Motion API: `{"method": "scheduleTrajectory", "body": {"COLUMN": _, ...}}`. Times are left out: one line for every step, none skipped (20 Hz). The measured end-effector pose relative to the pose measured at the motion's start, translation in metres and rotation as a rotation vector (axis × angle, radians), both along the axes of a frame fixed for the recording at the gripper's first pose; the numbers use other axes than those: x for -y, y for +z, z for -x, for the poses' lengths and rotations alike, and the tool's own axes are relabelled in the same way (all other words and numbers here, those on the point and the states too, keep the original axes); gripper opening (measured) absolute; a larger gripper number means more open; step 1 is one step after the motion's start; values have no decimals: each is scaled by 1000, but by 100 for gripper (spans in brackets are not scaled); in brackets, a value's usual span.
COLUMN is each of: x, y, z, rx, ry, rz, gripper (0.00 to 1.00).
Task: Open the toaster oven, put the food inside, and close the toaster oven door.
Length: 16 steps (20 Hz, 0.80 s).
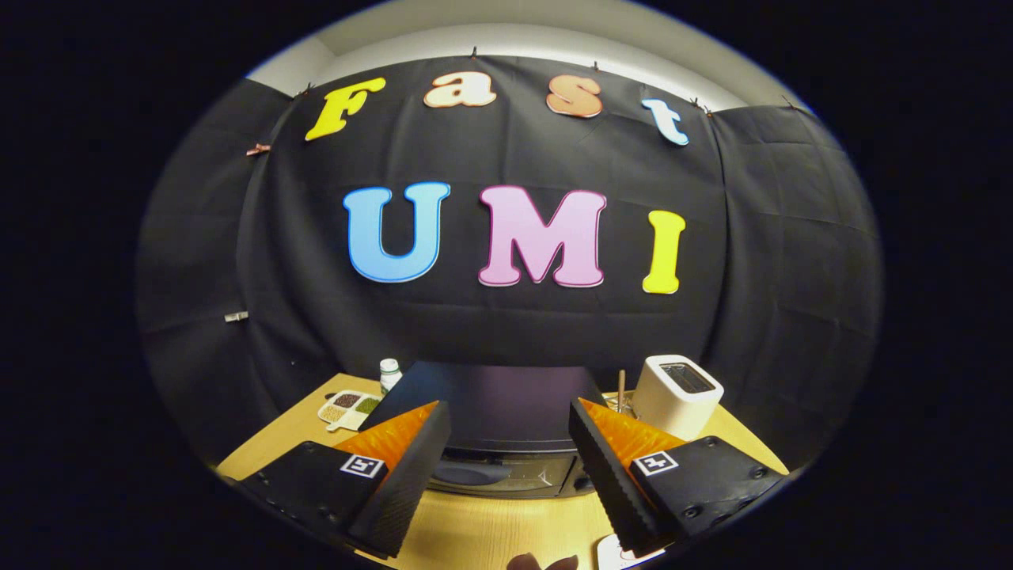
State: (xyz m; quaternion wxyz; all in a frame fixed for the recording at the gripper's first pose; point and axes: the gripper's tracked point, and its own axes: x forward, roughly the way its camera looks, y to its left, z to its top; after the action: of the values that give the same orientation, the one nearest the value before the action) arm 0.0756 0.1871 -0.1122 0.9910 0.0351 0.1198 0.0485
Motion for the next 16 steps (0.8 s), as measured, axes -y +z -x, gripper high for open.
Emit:
{"method": "scheduleTrajectory", "body": {"x": -8, "y": -15, "z": -6, "rx": -31, "ry": 4, "rz": -4, "gripper": 98}}
{"method": "scheduleTrajectory", "body": {"x": -15, "y": -30, "z": -10, "rx": -66, "ry": 7, "rz": -9, "gripper": 98}}
{"method": "scheduleTrajectory", "body": {"x": -21, "y": -43, "z": -16, "rx": -95, "ry": 7, "rz": -12, "gripper": 98}}
{"method": "scheduleTrajectory", "body": {"x": -26, "y": -56, "z": -19, "rx": -124, "ry": 9, "rz": -10, "gripper": 98}}
{"method": "scheduleTrajectory", "body": {"x": -31, "y": -68, "z": -24, "rx": -147, "ry": 14, "rz": -6, "gripper": 99}}
{"method": "scheduleTrajectory", "body": {"x": -35, "y": -77, "z": -27, "rx": -164, "ry": 16, "rz": 1, "gripper": 98}}
{"method": "scheduleTrajectory", "body": {"x": -39, "y": -85, "z": -31, "rx": -176, "ry": 19, "rz": 9, "gripper": 98}}
{"method": "scheduleTrajectory", "body": {"x": -42, "y": -93, "z": -35, "rx": -188, "ry": 21, "rz": 15, "gripper": 99}}
{"method": "scheduleTrajectory", "body": {"x": -46, "y": -99, "z": -39, "rx": -200, "ry": 20, "rz": 16, "gripper": 99}}
{"method": "scheduleTrajectory", "body": {"x": -49, "y": -106, "z": -41, "rx": -217, "ry": 15, "rz": 14, "gripper": 98}}
{"method": "scheduleTrajectory", "body": {"x": -51, "y": -113, "z": -44, "rx": -237, "ry": 7, "rz": 12, "gripper": 98}}
{"method": "scheduleTrajectory", "body": {"x": -50, "y": -118, "z": -45, "rx": -246, "ry": -5, "rz": 8, "gripper": 98}}
{"method": "scheduleTrajectory", "body": {"x": -52, "y": -115, "z": -45, "rx": -239, "ry": -13, "rz": 18, "gripper": 99}}
{"method": "scheduleTrajectory", "body": {"x": -53, "y": -115, "z": -40, "rx": -249, "ry": -19, "rz": 19, "gripper": 98}}
{"method": "scheduleTrajectory", "body": {"x": -51, "y": -115, "z": -37, "rx": -252, "ry": -33, "rz": -6, "gripper": 98}}
{"method": "scheduleTrajectory", "body": {"x": -52, "y": -117, "z": -33, "rx": -265, "ry": -37, "rz": -18, "gripper": 98}}
